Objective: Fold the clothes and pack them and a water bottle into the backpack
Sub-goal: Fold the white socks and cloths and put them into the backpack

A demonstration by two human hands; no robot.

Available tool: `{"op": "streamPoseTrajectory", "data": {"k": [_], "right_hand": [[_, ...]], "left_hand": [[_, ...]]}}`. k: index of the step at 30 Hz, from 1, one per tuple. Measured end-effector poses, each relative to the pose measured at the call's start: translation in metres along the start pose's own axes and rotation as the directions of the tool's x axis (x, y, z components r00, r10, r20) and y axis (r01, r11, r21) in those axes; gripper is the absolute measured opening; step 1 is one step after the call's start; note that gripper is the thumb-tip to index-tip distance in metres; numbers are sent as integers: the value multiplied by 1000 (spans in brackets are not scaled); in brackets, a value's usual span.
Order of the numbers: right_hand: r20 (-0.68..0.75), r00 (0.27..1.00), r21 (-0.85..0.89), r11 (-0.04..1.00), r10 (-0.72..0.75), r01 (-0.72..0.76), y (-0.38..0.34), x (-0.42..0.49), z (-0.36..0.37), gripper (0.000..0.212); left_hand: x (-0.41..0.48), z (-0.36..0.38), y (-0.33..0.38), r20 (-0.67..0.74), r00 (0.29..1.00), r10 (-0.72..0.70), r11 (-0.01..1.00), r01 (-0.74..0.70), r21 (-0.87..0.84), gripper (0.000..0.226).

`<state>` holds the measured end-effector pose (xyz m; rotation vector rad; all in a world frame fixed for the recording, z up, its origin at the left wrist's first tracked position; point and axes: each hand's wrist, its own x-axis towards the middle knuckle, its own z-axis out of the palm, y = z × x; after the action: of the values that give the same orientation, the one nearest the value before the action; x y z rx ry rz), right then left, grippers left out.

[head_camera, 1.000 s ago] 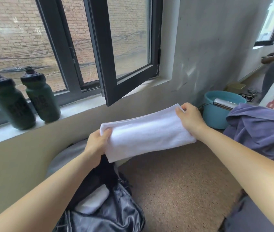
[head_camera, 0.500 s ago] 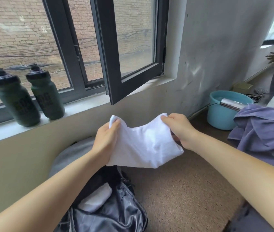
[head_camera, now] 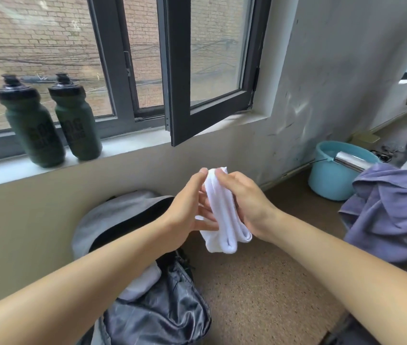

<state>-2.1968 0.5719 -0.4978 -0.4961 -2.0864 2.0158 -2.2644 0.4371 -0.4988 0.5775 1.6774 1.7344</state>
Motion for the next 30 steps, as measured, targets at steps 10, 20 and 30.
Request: {"op": "streamPoseTrajectory", "data": {"k": [10, 20, 30], "right_hand": [[-69, 997, 43, 998, -41, 45, -6, 8, -17, 37], [236, 970, 474, 866, 51, -161, -11, 16, -39, 57], [-1, 1000, -90, 996, -25, 25, -10, 14, -45, 50]], "left_hand": [[2, -23, 5, -4, 986, 165, 984, -164, 74, 29], [9, -44, -6, 157, 988, -8, 998, -3, 65, 70], [8, -41, -10, 29, 995, 98, 981, -101, 166, 35]]}}
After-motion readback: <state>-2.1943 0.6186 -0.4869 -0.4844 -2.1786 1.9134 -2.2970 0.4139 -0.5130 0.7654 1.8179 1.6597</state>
